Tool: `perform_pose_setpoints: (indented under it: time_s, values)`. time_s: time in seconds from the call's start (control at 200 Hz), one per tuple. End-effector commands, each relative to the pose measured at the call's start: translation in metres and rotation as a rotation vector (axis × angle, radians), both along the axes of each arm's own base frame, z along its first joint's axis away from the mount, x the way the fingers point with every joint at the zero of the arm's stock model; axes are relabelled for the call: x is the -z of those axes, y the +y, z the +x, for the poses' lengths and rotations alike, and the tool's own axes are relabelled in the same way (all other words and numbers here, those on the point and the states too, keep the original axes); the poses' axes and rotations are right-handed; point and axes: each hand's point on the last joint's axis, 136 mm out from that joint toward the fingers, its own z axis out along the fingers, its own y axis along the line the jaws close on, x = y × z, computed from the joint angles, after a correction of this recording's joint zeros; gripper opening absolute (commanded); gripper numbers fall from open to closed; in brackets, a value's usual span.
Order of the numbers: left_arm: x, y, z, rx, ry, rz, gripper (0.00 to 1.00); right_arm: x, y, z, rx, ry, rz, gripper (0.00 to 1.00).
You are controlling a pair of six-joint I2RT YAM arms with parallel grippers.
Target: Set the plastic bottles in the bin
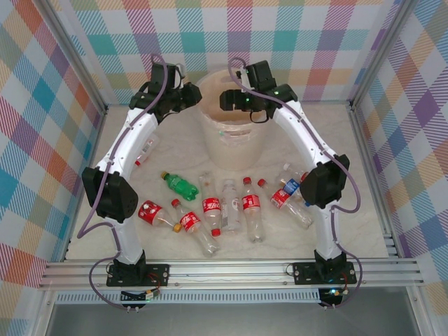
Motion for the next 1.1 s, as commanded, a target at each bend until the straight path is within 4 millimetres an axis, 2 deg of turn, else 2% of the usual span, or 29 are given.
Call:
perform_pose_setpoints:
  time_s: [0.0, 0.175, 0.26, 0.32, 0.46, 0.56, 0.63, 0.69, 0.78, 0.84, 0.95, 1.025, 1.095]
  values:
    - [0.016, -0.007, -0.017, 0.052, 0.068, 0.026, 0.19, -0.049, -0.01, -0.011, -0.013, -0.083, 0.018, 0.85]
    - [0.005, -0.006, -0.019, 0.065, 0.039, 0.04, 0.22, -0.092, -0.016, -0.026, -0.035, -0.15, 0.066, 0.86]
    - [-0.003, -0.005, -0.019, 0.073, 0.012, 0.04, 0.27, -0.114, -0.024, -0.037, -0.04, -0.184, 0.092, 0.87]
    - [-0.009, -0.005, -0.02, 0.08, -0.01, 0.042, 0.36, -0.128, -0.033, -0.044, -0.033, -0.2, 0.103, 0.88]
    - [-0.036, -0.005, -0.022, 0.108, -0.097, 0.043, 0.72, -0.145, -0.066, -0.061, 0.023, -0.203, 0.116, 0.89]
    - [-0.071, -0.002, -0.031, 0.137, -0.206, 0.067, 1.0, -0.147, -0.096, -0.075, 0.076, -0.193, 0.131, 0.89]
    - [-0.099, 0.008, -0.04, 0.13, -0.29, 0.093, 1.0, -0.144, -0.122, -0.084, 0.125, -0.183, 0.142, 0.89]
    - [-0.121, 0.023, -0.05, 0.105, -0.348, 0.113, 1.0, -0.132, -0.145, -0.093, 0.177, -0.156, 0.147, 0.89]
    - [-0.138, 0.056, -0.065, 0.032, -0.371, 0.151, 1.0, -0.114, -0.178, -0.108, 0.253, -0.126, 0.152, 0.89]
    - [-0.132, 0.088, -0.071, -0.047, -0.327, 0.184, 1.0, -0.096, -0.197, -0.119, 0.298, -0.089, 0.146, 0.89]
    - [-0.091, 0.16, -0.077, -0.233, -0.186, 0.197, 1.0, -0.062, -0.219, -0.14, 0.353, -0.01, 0.145, 0.89]
    - [-0.046, 0.209, -0.079, -0.362, -0.065, 0.201, 1.0, -0.042, -0.229, -0.151, 0.379, 0.036, 0.148, 0.89]
    - [-0.001, 0.246, -0.079, -0.453, 0.043, 0.222, 1.0, -0.03, -0.235, -0.156, 0.392, 0.067, 0.158, 0.89]
